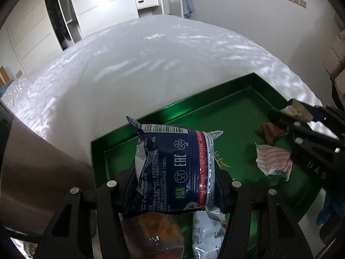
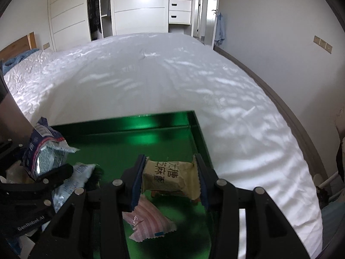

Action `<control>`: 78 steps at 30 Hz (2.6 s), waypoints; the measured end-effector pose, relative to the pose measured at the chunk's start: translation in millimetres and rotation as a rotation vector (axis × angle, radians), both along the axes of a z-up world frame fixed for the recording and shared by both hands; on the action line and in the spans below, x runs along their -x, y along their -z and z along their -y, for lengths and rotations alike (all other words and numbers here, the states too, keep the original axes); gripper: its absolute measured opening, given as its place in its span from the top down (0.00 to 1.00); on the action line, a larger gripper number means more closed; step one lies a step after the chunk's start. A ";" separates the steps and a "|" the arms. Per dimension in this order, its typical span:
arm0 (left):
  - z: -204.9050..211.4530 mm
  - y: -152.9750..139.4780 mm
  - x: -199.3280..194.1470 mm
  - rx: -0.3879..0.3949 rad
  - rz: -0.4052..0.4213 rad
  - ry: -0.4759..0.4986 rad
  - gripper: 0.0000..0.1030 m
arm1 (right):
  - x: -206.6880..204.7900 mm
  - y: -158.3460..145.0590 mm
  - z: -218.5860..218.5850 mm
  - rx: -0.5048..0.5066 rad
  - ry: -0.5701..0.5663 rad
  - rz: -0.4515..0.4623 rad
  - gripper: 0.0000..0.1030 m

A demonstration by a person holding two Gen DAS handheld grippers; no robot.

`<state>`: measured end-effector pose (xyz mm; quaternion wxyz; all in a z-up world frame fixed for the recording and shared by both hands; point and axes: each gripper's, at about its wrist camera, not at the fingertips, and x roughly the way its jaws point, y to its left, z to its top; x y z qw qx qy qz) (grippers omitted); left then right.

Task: Organize snacks
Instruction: 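Open left gripper to drop blue packet while right gripper releases beige cake into tray, then withdraw both open grippers toward the brown and cream snack packets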

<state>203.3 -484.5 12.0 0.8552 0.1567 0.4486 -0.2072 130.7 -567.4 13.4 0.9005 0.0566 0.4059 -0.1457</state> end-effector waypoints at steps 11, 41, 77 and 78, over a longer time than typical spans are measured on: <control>4.4 7.2 -4.2 0.007 -0.009 0.015 0.46 | 1.9 28.4 3.7 -0.013 0.012 -0.065 0.00; -51.0 -80.0 63.2 0.096 0.079 -0.012 0.34 | 60.2 -58.0 -29.7 0.052 0.062 -0.003 0.00; -427.6 -182.4 170.4 0.125 0.307 -0.341 0.32 | 174.6 -242.2 -302.2 0.115 -0.267 0.312 0.00; -441.7 -176.6 168.2 0.117 0.303 -0.368 0.32 | 170.5 -238.5 -315.8 0.100 -0.288 0.311 0.00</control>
